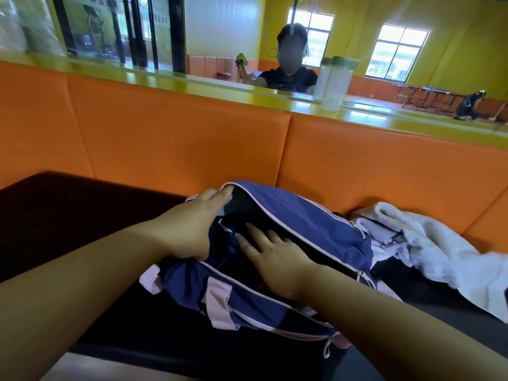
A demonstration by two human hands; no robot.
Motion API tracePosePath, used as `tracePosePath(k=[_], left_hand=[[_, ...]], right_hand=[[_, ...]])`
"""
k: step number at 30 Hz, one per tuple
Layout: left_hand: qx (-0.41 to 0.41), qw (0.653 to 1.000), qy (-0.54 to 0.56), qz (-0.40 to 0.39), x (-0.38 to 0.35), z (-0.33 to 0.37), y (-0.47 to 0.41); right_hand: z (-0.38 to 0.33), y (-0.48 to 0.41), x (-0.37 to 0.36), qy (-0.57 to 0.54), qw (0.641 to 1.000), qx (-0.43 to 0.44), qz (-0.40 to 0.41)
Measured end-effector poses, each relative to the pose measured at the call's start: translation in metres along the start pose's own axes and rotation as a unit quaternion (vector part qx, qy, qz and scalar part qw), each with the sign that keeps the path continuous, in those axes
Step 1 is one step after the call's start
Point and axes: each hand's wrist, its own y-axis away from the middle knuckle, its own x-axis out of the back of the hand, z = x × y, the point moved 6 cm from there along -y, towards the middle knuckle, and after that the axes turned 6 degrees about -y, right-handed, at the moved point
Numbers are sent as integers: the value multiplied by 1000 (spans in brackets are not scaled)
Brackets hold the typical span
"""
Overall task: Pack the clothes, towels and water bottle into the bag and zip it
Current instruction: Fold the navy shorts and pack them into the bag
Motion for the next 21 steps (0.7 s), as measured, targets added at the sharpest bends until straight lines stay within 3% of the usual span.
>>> tracePosePath(k=[4,8,13,16,21], left_hand=[[-5,1000,20,14,-1,-1,0],[-8,999,36,24,-3,-1,4],[-9,999,38,32,-3,2,15],[-6,998,30,46,-7,5,21],[-3,998,20,56,-17,0,22]], right_hand=[[-16,16,4,83,993,38,80],[-12,33,-1,108,987,75,96],[-11,47,6,-190,978,82,27],[-5,38,10,-247,966,43,70],[-19,22,-18,-112,991,55,47]])
